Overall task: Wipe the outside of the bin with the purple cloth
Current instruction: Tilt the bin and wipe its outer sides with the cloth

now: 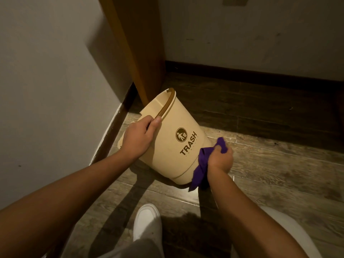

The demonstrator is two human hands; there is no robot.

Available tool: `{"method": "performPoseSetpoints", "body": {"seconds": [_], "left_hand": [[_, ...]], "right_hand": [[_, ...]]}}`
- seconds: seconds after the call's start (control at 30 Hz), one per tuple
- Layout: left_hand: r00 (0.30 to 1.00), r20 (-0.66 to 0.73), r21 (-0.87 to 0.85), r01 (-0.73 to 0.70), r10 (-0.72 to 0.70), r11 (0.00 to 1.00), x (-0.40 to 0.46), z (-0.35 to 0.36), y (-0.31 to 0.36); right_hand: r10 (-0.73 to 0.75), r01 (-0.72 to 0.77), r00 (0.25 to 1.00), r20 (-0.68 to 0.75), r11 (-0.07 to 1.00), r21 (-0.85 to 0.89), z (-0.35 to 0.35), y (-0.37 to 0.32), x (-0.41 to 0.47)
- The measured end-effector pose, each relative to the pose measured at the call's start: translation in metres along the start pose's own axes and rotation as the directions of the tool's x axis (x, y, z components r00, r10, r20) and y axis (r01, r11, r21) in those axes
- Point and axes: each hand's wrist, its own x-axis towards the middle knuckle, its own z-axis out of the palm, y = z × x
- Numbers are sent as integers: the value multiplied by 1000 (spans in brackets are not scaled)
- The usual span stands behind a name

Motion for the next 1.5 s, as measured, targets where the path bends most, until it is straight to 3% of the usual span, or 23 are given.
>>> {"method": "performPoseSetpoints", "body": {"seconds": [0.07, 0.13, 0.2, 0.3, 0.37, 0.5, 0.6, 0.77, 0.93, 1.0, 1.2, 1.33, 1.5], "left_hand": [[1000, 0, -36, 15, -15, 999, 2, -2, 1], [999, 7, -60, 34, -33, 998, 4, -3, 3], [998, 24, -78, 54, -52, 995, 5, -3, 7], [997, 37, -93, 64, -61, 994, 5, 0, 15], [998, 34, -87, 58, -56, 995, 2, 2, 19], [999, 29, -69, 34, -32, 997, 2, 2, 22], [999, 37, -105, 38, -34, 994, 6, 0, 24], [993, 45, -151, 114, -109, 982, 9, -4, 22], [986, 32, -160, 166, -163, 973, 12, -6, 25], [984, 22, -149, 179, -178, 972, 14, -5, 26], [981, -1, -101, 193, -194, 976, 19, -3, 23], [988, -17, -62, 155, -156, 986, 21, 0, 21], [988, -37, -8, 147, -147, 989, 21, 0, 21]], "right_hand": [[-133, 138, 989, -70, 987, 85, -6, -23, -8], [-337, 341, 940, -51, 934, 105, -7, -54, -20], [-512, 503, 857, 60, 857, 114, -2, -84, -37], [-632, 626, 732, 253, 771, 114, 7, -102, -64], [-680, 701, 672, 295, 712, 44, 16, -94, -84], [-745, 762, 632, 213, 648, 5, 27, -64, -127], [-811, 836, 546, 207, 542, -85, 27, -37, -151], [-860, 912, 410, 303, 383, -148, 12, -27, -144], [-805, 949, 314, 503, 253, -188, -16, -27, -113], [-769, 927, 373, 519, 280, -250, -28, -29, -98], [-544, 725, 686, 483, 457, -516, -49, -45, -63], [-434, 548, 828, 355, 757, -355, -54, -57, -50], [-368, 421, 874, 316, 899, -118, -53, -58, -59]]}}
